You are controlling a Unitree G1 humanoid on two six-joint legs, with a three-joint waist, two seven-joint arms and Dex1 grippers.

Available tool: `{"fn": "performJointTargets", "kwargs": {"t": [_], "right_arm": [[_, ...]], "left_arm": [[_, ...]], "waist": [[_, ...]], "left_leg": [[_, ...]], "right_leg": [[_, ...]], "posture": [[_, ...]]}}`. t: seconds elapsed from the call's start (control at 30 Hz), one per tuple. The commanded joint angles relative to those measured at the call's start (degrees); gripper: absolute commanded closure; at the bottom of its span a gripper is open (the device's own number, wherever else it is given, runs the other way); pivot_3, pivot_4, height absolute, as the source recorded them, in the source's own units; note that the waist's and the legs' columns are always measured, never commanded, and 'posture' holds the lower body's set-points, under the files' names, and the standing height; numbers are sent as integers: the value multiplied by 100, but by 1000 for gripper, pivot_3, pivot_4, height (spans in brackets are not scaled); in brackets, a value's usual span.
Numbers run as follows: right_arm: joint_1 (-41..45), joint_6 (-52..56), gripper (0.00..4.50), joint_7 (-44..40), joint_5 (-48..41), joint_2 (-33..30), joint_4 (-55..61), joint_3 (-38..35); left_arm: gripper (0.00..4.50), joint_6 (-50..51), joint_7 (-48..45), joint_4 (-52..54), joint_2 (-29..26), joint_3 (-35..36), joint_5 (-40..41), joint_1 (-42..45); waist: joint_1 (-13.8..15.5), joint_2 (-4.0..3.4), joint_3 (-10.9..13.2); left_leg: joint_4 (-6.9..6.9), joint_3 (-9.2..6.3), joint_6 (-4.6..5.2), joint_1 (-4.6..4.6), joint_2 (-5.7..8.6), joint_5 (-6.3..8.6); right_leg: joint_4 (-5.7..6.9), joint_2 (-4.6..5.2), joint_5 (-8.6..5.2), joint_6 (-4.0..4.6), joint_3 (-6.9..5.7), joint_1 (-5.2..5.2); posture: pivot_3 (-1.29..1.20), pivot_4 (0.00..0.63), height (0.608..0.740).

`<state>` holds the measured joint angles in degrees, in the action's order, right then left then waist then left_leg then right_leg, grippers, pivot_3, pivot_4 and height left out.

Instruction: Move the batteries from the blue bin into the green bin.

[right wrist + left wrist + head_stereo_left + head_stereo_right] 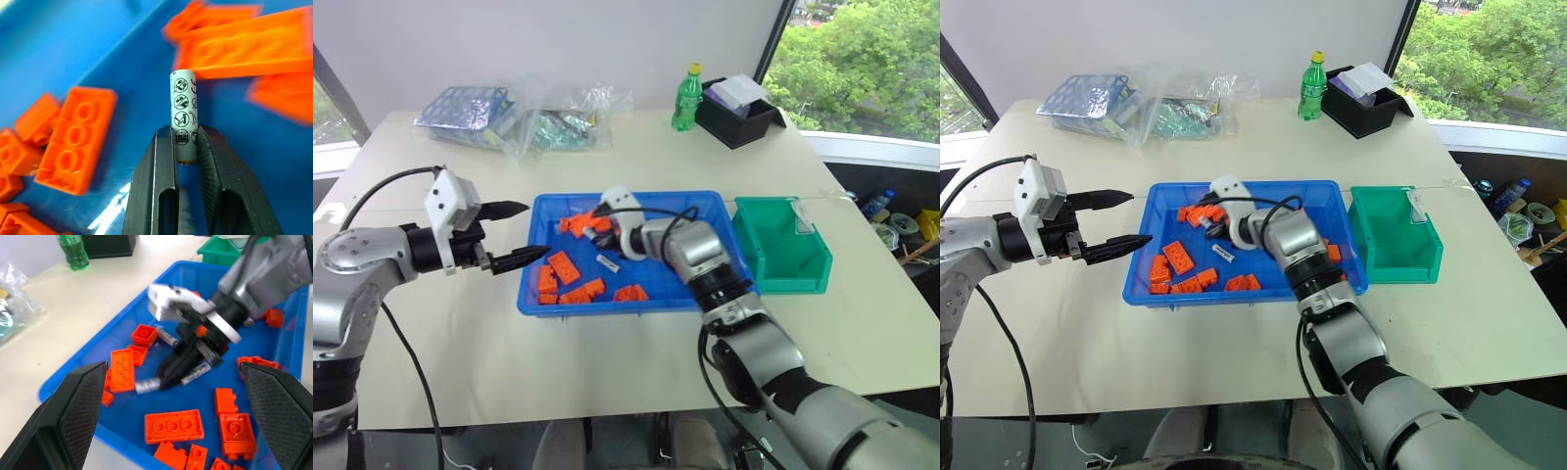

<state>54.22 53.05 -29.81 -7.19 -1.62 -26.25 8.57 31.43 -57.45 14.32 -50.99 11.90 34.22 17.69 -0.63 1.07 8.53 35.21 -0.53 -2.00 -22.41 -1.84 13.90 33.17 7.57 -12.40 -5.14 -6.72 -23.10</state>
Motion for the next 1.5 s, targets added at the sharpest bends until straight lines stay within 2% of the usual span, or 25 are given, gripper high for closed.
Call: {"fn": "performJointTargets", "kwargs": {"t": [0.03, 0.23, 0.4, 0.53, 0.63, 0.73, 0.8, 0.87, 0.97, 1.07, 1.2, 1.3, 1.5], "right_arm": [[-52, 848, 4424, 108, -410, -445, 1639, -693], [-761, 2496, 4424, 441, -739, -1715, 3803, -2135], [-1581, 3463, 4424, 355, -942, -2738, 4889, -3077], [-2085, 3777, 4424, 366, -1035, -2993, 5184, -3493], [-2425, 3581, 4424, 408, -1039, -3052, 5119, -3607], [-2673, 3343, 3000, 442, -1048, -3054, 4888, -3628], [-2755, 2985, 1981, 415, -999, -3283, 4818, -3315], [-2677, 2635, 1981, 310, -1024, -3482, 4746, -3071], [-2251, 2406, 1981, 90, -1337, -3425, 4842, -2720], [-1842, 2521, 1981, -95, -1775, -2998, 5029, -2167], [-1587, 2475, 1981, 13, -1904, -2409, 4866, -1389], [-1519, 2071, 1981, 17, -1726, -2000, 4441, -355], [-1402, 1257, 1981, 28, -1343, -1440, 3444, 740]], "left_arm": [[0, -81, -43, 29, 72, -37, 20, 119], [0, -141, 5, -31, 396, -304, -46, 235], [0, -147, 56, -106, 654, -517, -77, 459], [0, -151, 21, -186, 786, -656, -127, 625], [0, -161, -33, -268, 839, -737, -164, 768], [0, -158, -90, -317, 840, -790, -160, 881], [0, -151, -125, -304, 793, -767, -143, 880], [0, -122, -159, -259, 732, -705, -115, 856], [0, -82, -221, -139, 593, -598, -63, 744], [0, -83, -276, -49, 446, -516, -39, 601], [0, -63, -277, 52, 344, -428, -19, 489], [0, -27, -325, 155, 203, -329, 11, 366], [0, 53, -277, 292, 78, -173, 67, 240]], "waist": [[8, 0, 0], [85, 10, -6], [135, 9, -6], [98, 17, -11], [99, 23, -14], [127, 23, -15], [129, 17, -11], [129, 6, -5], [107, 6, -4], [53, 6, -5], [17, 0, 0], [15, 3, -2], [24, 2, -1]], "left_leg": [[0, 0, 0, 0, 0, 0], [1, 1, 0, 0, 2, 0], [2, 10, 0, 0, 0, 1], [-2, 17, 1, 5, -4, 1], [-3, 17, 1, 5, -7, 2], [0, 18, 1, 1, -6, 2], [1, 18, 1, 1, -6, 2], [1, 20, 1, 0, -5, 2], [-2, 21, 1, -1, -6, 2], [-8, 26, 3, -1, -10, 2], [-10, 15, 5, 0, -11, 4], [-5, 16, 5, -8, -5, 4], [-2, 17, 5, -11, -3, 3]], "right_leg": [[0, 0, 0, 0, 0, 1], [-7, 2, -1, 0, 0, 5], [-11, 6, -16, -20, 0, 19], [-12, 6, -16, -20, 0, 20], [-13, 5, -17, -20, 0, 19], [-19, 6, -17, -20, 0, 18], [-29, 6, -17, -20, 0, 19], [-41, 6, -17, -20, 0, 19], [-57, 5, -17, -21, -1, 8], [-62, 3, -16, -21, -1, 24], [-60, 0, -15, -19, -4, 14], [-62, 3, -14, -18, -2, 6], [-66, 3, -13, -17, -1, 6]], "posture": [[0, 150, 723], [0, 150, 723], [0, 150, 723], [0, 150, 723], [0, 150, 723], [0, 150, 723], [0, 150, 723], [0, 150, 723], [0, 150, 723], [0, 150, 723], [0, 150, 723], [0, 150, 723], [0, 150, 723]]}}
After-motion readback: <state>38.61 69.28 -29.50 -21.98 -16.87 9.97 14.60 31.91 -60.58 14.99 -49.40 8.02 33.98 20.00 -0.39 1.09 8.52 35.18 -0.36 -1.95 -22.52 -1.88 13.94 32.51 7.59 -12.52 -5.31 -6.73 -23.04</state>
